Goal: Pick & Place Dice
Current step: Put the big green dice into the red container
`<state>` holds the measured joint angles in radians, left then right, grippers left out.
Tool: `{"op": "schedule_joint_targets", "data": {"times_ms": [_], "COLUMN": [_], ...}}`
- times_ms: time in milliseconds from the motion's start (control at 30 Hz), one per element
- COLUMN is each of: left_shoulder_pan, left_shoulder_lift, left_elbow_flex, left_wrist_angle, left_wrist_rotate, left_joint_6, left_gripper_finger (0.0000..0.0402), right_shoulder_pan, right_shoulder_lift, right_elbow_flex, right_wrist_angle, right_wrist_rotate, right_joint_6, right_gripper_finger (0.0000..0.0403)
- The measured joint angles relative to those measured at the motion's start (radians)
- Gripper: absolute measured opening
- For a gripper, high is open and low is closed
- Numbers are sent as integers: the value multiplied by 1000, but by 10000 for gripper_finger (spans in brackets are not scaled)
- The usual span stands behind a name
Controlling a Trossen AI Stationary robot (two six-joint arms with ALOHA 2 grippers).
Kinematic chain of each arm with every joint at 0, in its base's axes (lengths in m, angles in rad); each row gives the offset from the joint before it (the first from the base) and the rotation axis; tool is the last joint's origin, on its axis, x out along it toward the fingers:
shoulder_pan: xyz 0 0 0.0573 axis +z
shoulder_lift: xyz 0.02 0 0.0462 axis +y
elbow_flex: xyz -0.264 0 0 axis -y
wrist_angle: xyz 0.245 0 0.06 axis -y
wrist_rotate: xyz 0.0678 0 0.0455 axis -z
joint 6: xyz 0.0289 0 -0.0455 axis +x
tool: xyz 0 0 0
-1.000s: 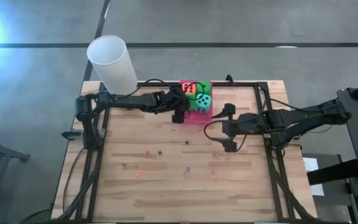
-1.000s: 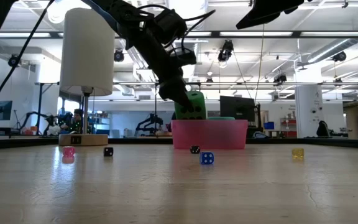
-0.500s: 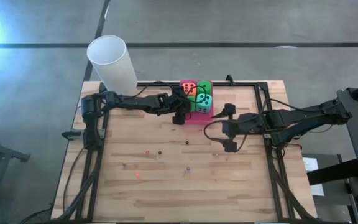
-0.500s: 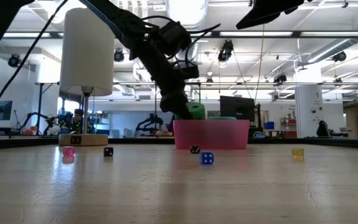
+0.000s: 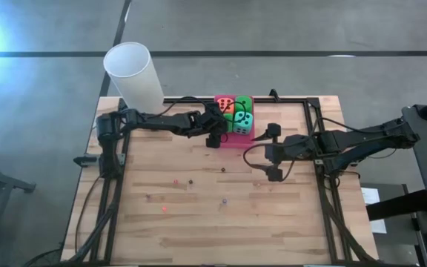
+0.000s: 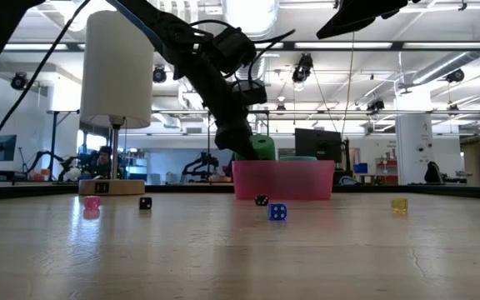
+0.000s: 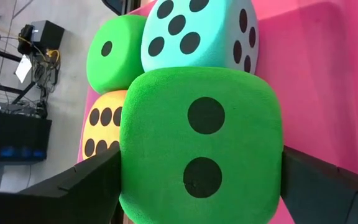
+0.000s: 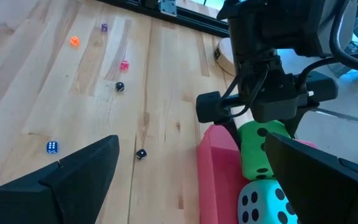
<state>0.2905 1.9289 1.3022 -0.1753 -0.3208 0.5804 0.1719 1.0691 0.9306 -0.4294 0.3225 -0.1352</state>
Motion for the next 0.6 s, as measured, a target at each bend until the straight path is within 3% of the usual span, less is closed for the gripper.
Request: {"op": "schedule_joint_targets", "data": {"times_ms": [600], "left_shoulder_pan": [0], "left_shoulder_lift": [0], "left_elbow_flex": [1], "left_wrist_angle": [-1], "left_wrist_rotate": [0], "left_joint_6": [22], "left_gripper_finger": [379], "right_shoulder_pan": [0], "right_shoulder_lift": [0], "right_elbow_flex": [0], "right_wrist_angle": [0], "right_wrist_rotate": [0], "right_joint_6": [4], "right_gripper_finger": [400]}}
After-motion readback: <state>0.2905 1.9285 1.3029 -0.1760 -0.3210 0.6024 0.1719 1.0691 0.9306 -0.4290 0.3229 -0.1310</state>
